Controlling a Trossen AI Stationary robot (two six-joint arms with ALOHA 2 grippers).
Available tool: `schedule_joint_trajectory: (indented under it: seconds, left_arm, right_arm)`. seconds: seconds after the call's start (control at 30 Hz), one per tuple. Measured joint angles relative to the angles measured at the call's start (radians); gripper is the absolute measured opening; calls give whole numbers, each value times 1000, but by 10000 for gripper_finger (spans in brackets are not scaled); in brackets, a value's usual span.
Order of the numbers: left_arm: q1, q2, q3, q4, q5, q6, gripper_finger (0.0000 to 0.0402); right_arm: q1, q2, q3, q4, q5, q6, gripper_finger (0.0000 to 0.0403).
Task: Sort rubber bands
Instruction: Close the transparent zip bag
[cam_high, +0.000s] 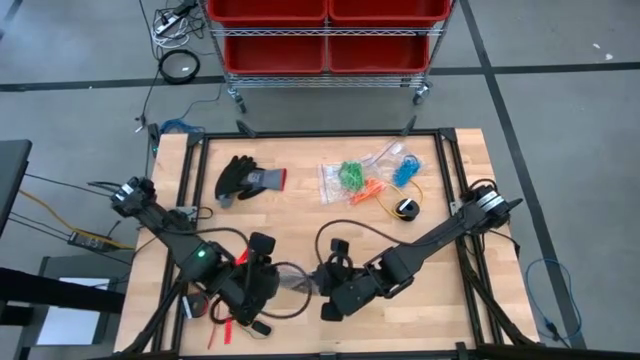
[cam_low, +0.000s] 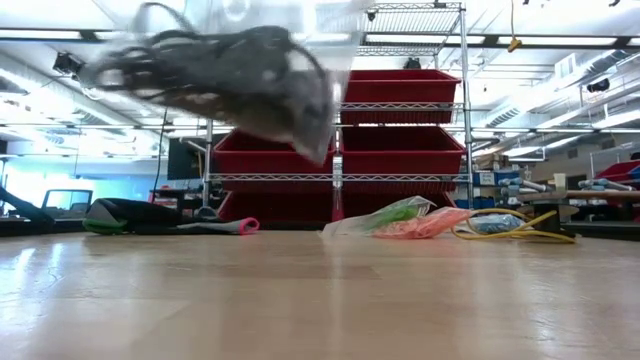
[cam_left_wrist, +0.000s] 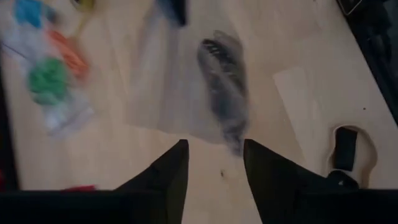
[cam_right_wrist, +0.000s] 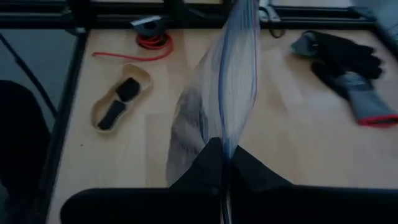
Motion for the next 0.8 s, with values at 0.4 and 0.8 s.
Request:
schedule_joint_trajectory:
  seconds: [0.4, 0.8]
  left_arm:
    - [-129, -89, 95, -46, -271, 9, 163]
    - [-249, -300, -93, -36, -497, -219, 163]
  right_arm:
    - [5, -221, 11, -314, 97, 11, 0]
    - [-164, -453, -274, -376, 28, 15, 0]
